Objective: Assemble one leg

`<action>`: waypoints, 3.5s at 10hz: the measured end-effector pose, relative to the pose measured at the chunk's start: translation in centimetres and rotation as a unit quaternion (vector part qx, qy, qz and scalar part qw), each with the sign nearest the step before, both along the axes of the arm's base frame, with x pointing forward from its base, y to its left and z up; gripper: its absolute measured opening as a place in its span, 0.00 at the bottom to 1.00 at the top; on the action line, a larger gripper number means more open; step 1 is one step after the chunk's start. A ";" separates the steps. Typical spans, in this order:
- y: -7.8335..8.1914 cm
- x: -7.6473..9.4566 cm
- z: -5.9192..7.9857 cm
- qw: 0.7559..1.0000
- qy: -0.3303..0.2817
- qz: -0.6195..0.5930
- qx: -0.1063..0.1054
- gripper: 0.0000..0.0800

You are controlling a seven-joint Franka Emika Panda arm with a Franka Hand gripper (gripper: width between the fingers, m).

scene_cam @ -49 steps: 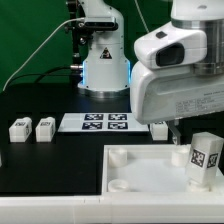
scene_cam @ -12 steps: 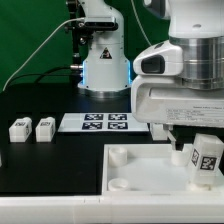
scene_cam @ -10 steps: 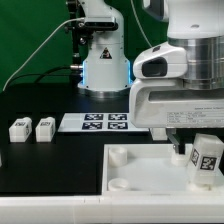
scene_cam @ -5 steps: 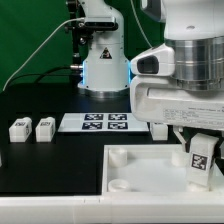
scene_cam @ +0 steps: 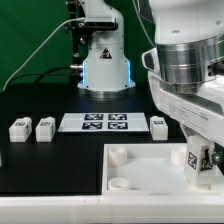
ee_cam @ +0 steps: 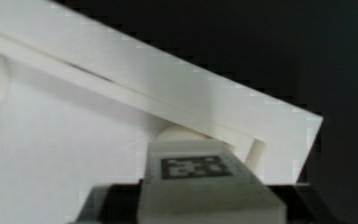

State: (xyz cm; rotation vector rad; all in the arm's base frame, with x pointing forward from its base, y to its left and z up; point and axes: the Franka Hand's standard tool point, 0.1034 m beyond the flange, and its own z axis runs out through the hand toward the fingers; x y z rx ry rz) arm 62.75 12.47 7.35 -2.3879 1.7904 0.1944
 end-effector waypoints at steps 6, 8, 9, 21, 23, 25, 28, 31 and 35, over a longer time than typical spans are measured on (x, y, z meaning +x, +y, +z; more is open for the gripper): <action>0.1 0.2 -0.3 0.999 -0.013 -0.041 0.017 0.70; 0.8 0.1 0.3 0.988 -0.049 0.143 -0.009 0.79; 1.4 -0.2 0.4 0.979 -0.056 0.196 -0.017 0.81; -0.8 0.0 0.0 0.774 -0.126 0.620 -0.024 0.67; -0.7 0.0 0.0 0.817 -0.118 0.564 -0.023 0.44; -0.7 0.0 0.0 0.865 -0.106 0.489 -0.023 0.37; -0.7 0.0 0.0 0.920 -0.089 0.380 -0.020 0.37; -0.6 0.1 -0.1 0.987 -0.051 0.150 -0.011 0.37; -0.1 0.1 -0.3 0.995 -0.009 -0.096 0.016 0.37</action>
Offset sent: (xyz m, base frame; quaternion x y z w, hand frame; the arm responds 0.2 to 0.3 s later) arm 0.0000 0.0000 0.0000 0.0000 0.0000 -0.0899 0.9960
